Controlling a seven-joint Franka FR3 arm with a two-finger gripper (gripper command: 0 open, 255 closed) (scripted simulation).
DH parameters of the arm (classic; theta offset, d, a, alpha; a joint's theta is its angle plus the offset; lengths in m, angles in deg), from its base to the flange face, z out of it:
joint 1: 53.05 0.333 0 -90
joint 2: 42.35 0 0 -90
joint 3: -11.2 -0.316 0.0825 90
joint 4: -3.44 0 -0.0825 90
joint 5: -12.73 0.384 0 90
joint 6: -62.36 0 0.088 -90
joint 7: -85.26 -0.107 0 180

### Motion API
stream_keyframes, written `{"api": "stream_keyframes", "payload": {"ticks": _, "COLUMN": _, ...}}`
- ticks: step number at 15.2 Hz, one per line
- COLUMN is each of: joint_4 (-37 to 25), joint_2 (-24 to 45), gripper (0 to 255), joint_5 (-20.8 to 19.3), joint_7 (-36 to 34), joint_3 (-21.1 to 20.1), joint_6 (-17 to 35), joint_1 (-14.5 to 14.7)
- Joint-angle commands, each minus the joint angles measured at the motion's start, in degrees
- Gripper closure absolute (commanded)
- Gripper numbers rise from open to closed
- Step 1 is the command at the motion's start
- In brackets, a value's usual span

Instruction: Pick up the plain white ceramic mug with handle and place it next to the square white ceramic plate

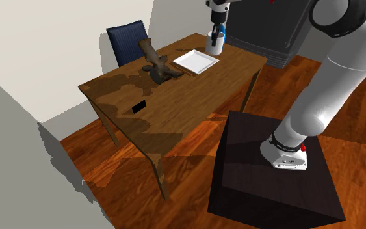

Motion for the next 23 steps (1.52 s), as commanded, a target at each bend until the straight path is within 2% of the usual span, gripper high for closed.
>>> {"api": "stream_keyframes", "payload": {"ticks": 1, "joint_4": -1.9, "joint_2": 1.5, "gripper": 255, "joint_5": 0.7, "joint_7": 3.0, "joint_3": 1.3, "joint_6": -0.5, "joint_1": -1.4}}
{"api": "stream_keyframes", "payload": {"ticks": 6, "joint_4": -8.0, "joint_2": 6.6, "gripper": 255, "joint_5": 3.2, "joint_7": 10.7, "joint_3": 4.4, "joint_6": -2.1, "joint_1": -5.8}}
{"api": "stream_keyframes", "payload": {"ticks": 23, "joint_4": 2.5, "joint_2": 8.8, "gripper": 255, "joint_5": 4.5, "joint_7": 11.7, "joint_3": 4.0, "joint_6": 10.4, "joint_1": -5.8}}
